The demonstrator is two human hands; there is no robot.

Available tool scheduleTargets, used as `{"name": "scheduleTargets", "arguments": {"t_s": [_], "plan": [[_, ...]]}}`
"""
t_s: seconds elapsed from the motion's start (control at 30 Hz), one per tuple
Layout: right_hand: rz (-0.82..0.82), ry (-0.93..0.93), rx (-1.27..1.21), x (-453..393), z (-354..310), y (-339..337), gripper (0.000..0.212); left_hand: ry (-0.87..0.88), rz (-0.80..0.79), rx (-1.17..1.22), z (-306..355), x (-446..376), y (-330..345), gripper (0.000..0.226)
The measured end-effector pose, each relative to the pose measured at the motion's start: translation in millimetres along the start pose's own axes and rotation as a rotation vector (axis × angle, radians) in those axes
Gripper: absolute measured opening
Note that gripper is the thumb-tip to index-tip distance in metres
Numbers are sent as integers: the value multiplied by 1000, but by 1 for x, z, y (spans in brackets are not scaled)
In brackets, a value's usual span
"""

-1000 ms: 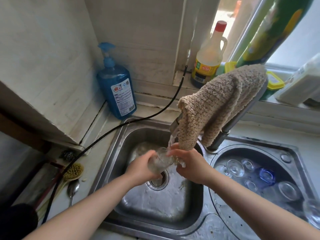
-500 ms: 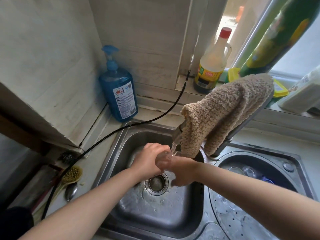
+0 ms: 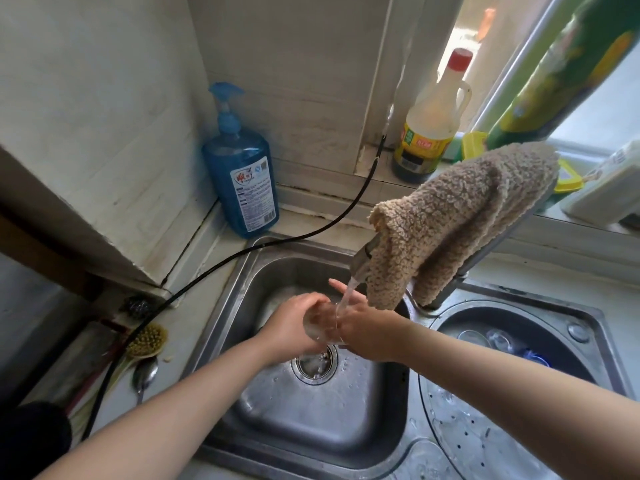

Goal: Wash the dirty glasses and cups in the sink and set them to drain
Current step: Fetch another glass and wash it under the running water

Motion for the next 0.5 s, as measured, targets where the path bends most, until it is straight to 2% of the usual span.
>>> {"name": "scheduleTargets", "arguments": {"t_s": [0.03,0.07,0.1,0.13,0.23,0.27,0.3,0.33,0.37,0.47,0.5], "plan": [[8,15,89,-1,-1,-1,26,-4,3,2,-1,0,-1,63],[-4,66,21,-2,-3,-5,30,-11,9,12,-2,0,-1,62],[-26,125,-211,-2,-7,-9,39,-19,19,18,-3,1,-1,63],[-38,181,-513,-4,-11,-13,47,-25,31,10,-3,2,0,64],[-158,287,-1664,-7,-13,-33,39,-18,87,-22,-4,5,4,62],[-167,340,-1973,-6,-13,-38,42,-15,106,-9,-5,6,5,59],[-171,389,-2115,-4,-11,-41,46,-12,122,8,-5,7,5,58],[-156,415,-2099,-3,-10,-41,49,-17,130,20,-5,6,5,58],[-107,414,-1899,0,-9,-42,50,-20,134,26,-5,6,5,59],[-1,232,-836,4,-8,-39,37,-69,103,47,-5,4,3,70],[15,187,-648,5,-6,-36,34,-87,88,61,-6,5,2,72]]}}
Point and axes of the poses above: each hand's wrist, its own x-axis away from the middle knuckle, its own y-axis out of the palm, z = x × y, the point moved 1 cm from there along -x, towards the middle knuckle, and after that the axes turned 1 degree about z, right-handed, at the moved point
